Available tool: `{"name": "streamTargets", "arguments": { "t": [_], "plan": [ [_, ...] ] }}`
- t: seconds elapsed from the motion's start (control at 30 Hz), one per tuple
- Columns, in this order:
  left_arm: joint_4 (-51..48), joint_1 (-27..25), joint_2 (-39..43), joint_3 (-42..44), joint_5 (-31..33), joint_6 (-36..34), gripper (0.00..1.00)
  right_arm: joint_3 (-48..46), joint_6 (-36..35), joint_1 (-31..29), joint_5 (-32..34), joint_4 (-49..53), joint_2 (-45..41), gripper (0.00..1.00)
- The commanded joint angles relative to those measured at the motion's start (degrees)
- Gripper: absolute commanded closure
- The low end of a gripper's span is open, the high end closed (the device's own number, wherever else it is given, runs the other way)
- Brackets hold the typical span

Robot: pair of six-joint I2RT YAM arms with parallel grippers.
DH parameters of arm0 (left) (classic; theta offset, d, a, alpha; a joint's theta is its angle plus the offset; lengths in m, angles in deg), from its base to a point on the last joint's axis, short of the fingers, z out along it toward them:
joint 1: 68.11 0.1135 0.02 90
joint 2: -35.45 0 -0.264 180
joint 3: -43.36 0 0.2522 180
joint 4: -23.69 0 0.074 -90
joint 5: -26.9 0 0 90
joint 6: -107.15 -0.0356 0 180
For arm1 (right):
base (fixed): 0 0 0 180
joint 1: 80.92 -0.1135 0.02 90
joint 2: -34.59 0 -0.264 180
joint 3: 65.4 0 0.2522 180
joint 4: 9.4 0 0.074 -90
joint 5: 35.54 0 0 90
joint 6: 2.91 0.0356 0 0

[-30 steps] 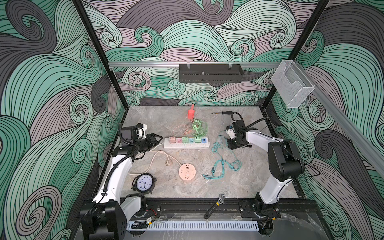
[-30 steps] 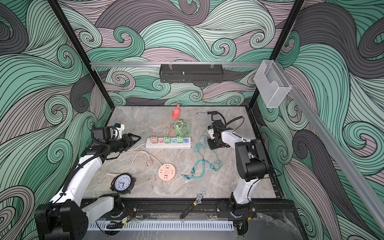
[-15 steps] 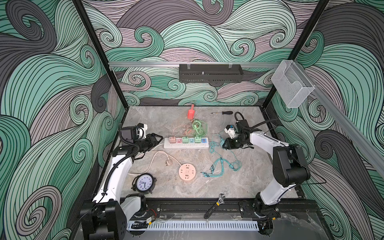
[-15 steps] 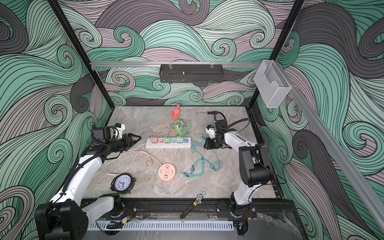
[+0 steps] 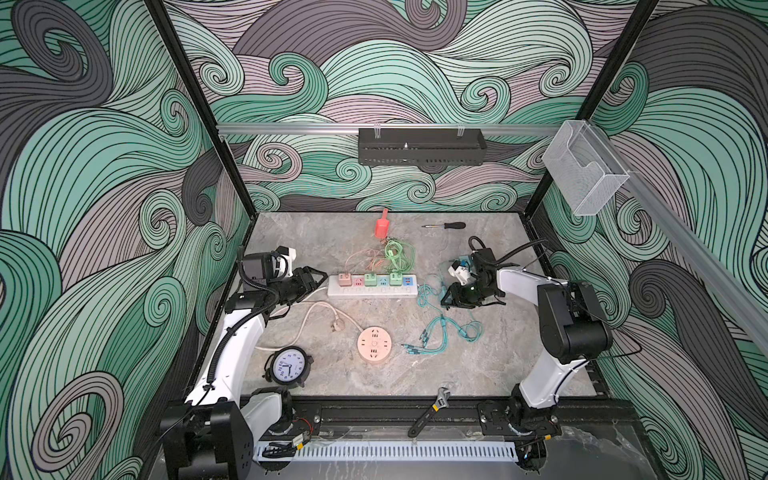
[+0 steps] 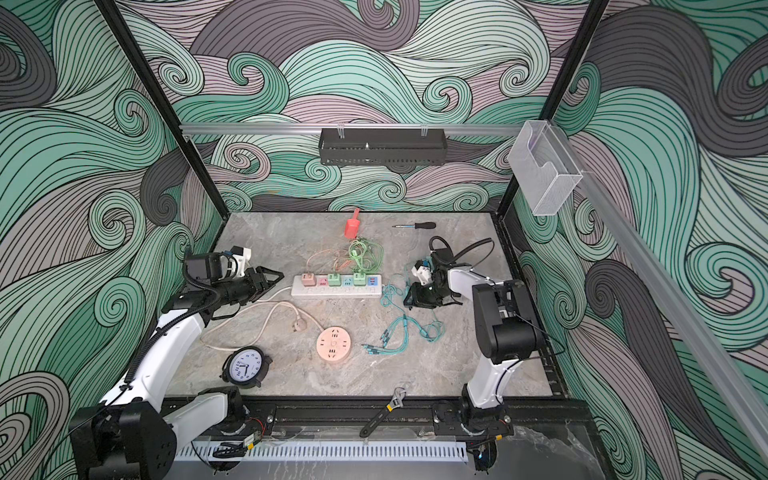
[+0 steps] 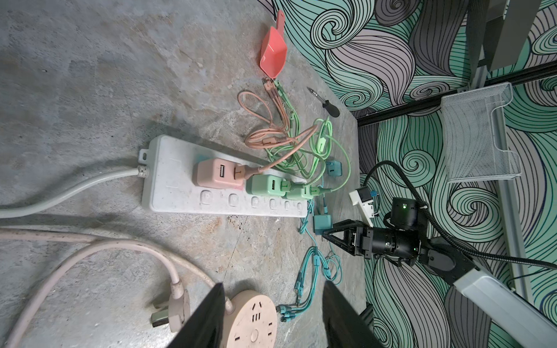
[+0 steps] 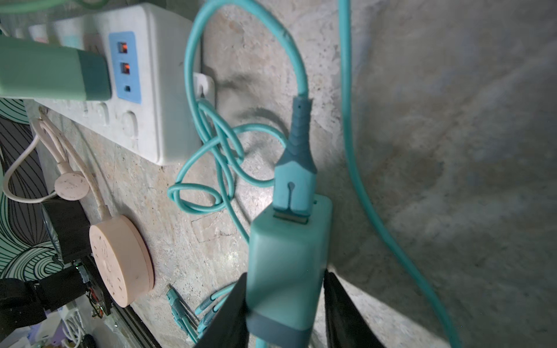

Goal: Insert the plug

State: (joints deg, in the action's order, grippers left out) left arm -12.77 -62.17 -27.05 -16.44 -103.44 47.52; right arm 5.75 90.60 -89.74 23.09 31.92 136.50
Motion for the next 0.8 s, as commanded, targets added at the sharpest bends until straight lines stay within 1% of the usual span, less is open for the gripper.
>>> {"name": "streamTargets", "arguments": {
  "t": [0.0, 0.2, 0.37, 0.5, 0.57, 0.67, 0.77],
  "plan": [
    [0.3, 0.48, -0.34, -2.7, -1.39, -1.19, 0.45, -0.01, 0.23, 0.56, 1.78, 0.3, -0.57, 0.51],
    [0.21, 0.48, -0.71, -3.09, -1.47, -1.36, 0.45, 1.11, 0.21, 0.49, 9.21, 3.21, -6.9, 0.46],
    [0.65, 0.48, -0.79, -3.22, -1.82, -1.1, 0.45, 1.13, -0.87, 0.52, 10.49, 3.32, -11.59, 0.45],
    [0.81, 0.48, -0.8, -3.18, -2.07, -0.93, 0.45, 0.37, -0.57, 0.45, 11.51, 2.16, -11.23, 0.57],
    [0.6, 0.48, -0.61, -3.12, -2.19, -1.1, 0.45, -0.18, -0.93, 0.39, 10.85, 1.52, -10.4, 0.58],
    [0.49, 0.48, -0.28, -3.14, -2.12, -1.1, 0.45, -0.77, -1.13, -0.3, 10.97, 0.38, -9.73, 0.52],
    [0.41, 0.48, 0.04, -3.09, -2.27, -0.99, 0.45, -0.71, -1.49, -2.31, 12.9, -0.07, -9.18, 0.47]
  ]
}}
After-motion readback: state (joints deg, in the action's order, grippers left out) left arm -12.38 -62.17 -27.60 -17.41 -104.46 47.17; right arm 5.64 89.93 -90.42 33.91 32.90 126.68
